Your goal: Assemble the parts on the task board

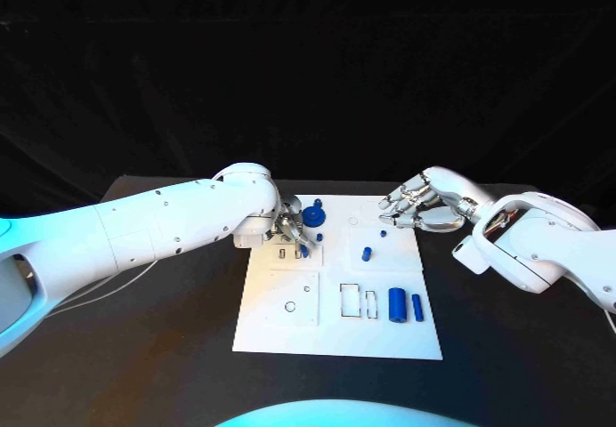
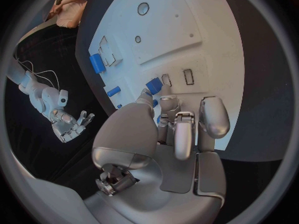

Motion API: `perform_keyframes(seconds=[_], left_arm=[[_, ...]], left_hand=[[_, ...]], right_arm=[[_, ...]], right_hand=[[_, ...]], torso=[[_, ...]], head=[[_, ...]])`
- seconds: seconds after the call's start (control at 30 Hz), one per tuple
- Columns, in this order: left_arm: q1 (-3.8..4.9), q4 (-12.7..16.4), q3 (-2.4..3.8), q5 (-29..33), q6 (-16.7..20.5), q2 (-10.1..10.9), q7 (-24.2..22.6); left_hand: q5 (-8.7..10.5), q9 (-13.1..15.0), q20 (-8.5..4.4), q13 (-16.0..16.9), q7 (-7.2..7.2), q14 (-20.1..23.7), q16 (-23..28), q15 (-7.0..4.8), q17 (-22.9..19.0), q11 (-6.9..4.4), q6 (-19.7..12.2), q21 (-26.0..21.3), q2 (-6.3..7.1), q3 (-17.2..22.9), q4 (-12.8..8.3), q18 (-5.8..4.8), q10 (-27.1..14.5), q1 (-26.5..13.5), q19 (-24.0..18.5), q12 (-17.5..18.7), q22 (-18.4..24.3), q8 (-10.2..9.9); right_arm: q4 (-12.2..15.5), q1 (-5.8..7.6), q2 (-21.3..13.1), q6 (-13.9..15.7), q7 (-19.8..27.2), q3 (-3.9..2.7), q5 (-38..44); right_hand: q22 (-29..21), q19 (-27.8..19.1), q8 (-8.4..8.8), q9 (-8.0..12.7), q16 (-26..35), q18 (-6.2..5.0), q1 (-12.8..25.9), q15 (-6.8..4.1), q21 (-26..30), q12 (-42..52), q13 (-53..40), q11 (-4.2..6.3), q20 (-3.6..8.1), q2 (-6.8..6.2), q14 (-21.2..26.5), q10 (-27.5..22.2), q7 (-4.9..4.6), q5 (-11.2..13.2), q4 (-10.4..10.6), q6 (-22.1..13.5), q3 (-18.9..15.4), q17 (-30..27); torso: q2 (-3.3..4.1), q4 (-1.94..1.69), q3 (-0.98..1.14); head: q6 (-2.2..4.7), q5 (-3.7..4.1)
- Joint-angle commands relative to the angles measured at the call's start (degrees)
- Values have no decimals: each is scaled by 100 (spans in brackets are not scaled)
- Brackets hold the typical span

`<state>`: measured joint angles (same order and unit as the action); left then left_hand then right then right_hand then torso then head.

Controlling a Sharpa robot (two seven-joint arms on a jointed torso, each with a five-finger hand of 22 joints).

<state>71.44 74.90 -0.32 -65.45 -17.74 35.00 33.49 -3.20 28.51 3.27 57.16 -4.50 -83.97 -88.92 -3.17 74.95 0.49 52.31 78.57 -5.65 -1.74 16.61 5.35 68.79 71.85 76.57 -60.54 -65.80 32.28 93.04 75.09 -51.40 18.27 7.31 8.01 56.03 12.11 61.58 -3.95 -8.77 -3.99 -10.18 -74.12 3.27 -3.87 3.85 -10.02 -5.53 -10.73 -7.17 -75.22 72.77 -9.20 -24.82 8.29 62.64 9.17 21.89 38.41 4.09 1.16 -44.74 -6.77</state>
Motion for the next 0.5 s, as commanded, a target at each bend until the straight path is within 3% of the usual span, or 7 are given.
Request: perform_keyframes(seconds=[0.03, 0.37, 0.5], left_arm=[[0, -5, 2, 60, -42, -3, -56], [0, -16, 2, 63, -19, 9, -48], [0, -13, 2, 63, -6, 10, -51]], left_hand=[[20, 11, -27, 9, 18, -562, -22, 28, 1420, -10, 3, 33, 81, 19, 15, -51, 34, -38, 9, -40, -9, 36], [21, 30, -25, -2, 16, -565, -27, 32, 1425, -6, 13, 49, 183, -19, 17, -54, 41, -254, 13, -29, -35, 41], [23, 45, -22, -2, 13, -566, -31, 35, 1429, -1, 21, 53, 296, -99, 22, -54, 46, -420, 9, -29, -41, 46]], right_arm=[[-6, -8, 13, -11, 17, 0, 2], [-22, -30, 26, -9, 11, 0, -1], [-31, -42, 35, -8, 12, 0, -9]], right_hand=[[-10, -15, 8, -8, 19, -49, -12, 15, 11, 2, 9, -14, -5, 65, -15, -3, -11, -39, -4, -23, -21, -7], [-14, -16, 8, -8, 21, -49, -18, 15, 11, 2, 11, -13, -5, 64, -13, -5, -11, -43, -7, -24, -19, -10], [-18, -17, 9, -8, 23, -48, -22, 16, 12, 0, 13, -14, -6, 62, -10, -8, -12, -45, -9, -27, -19, -13]], torso=[[0, 3, 1], [1, 1, 2], [2, 0, 4]], head=[[-2, -6], [-5, -13], [-9, -13]])
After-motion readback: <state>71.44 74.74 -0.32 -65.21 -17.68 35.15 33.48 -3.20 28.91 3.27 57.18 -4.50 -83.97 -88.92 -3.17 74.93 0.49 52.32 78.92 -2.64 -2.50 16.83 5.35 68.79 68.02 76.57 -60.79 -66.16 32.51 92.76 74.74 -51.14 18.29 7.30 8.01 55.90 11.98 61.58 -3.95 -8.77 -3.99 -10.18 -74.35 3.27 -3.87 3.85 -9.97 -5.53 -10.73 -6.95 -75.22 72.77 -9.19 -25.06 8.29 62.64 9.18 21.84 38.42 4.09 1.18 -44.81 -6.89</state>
